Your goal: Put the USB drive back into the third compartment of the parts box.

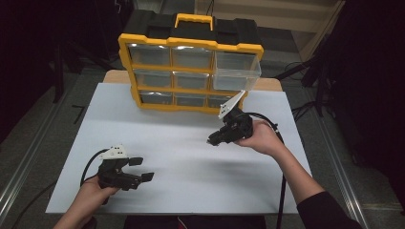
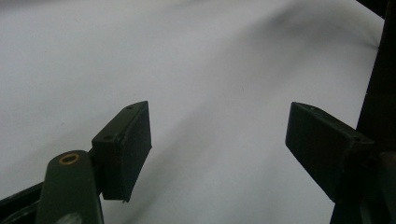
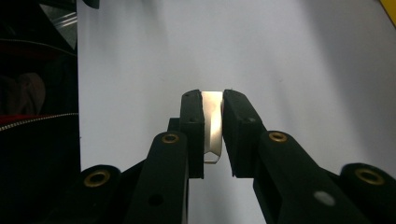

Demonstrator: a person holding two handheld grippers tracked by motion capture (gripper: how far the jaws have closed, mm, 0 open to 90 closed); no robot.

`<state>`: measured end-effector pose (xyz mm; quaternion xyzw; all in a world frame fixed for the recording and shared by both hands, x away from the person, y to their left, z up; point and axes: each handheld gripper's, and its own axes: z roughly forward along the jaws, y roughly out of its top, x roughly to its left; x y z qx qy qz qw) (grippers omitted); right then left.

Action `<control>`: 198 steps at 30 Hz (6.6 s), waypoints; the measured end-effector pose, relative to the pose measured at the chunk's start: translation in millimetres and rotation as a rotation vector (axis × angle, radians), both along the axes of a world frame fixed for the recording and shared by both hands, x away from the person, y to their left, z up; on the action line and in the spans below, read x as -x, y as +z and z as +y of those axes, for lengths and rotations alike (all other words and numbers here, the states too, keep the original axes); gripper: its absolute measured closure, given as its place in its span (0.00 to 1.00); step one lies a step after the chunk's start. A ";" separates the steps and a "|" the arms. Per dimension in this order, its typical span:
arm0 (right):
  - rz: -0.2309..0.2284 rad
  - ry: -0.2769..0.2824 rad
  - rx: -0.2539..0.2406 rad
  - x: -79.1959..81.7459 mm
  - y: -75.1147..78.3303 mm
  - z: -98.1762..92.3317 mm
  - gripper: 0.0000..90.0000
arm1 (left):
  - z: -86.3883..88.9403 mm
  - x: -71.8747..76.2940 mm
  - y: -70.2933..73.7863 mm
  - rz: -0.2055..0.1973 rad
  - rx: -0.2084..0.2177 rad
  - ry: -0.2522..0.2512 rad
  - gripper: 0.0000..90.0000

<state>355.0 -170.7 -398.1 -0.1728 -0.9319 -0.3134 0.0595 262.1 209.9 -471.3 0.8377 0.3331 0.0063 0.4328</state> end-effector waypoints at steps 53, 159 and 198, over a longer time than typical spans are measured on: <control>-0.075 0.119 -0.027 -29.6 141.1 -18.6 0.85 | 1.0 -1.0 -1.1 0.004 0.006 0.008 0.26; -0.059 -0.098 -0.109 -36.5 185.9 -43.4 0.34 | -0.1 -0.8 -1.5 0.004 -0.003 0.004 0.26; 0.005 -0.133 -0.041 18.9 37.9 -20.5 0.31 | 1.6 -1.4 -1.2 0.002 0.001 0.009 0.26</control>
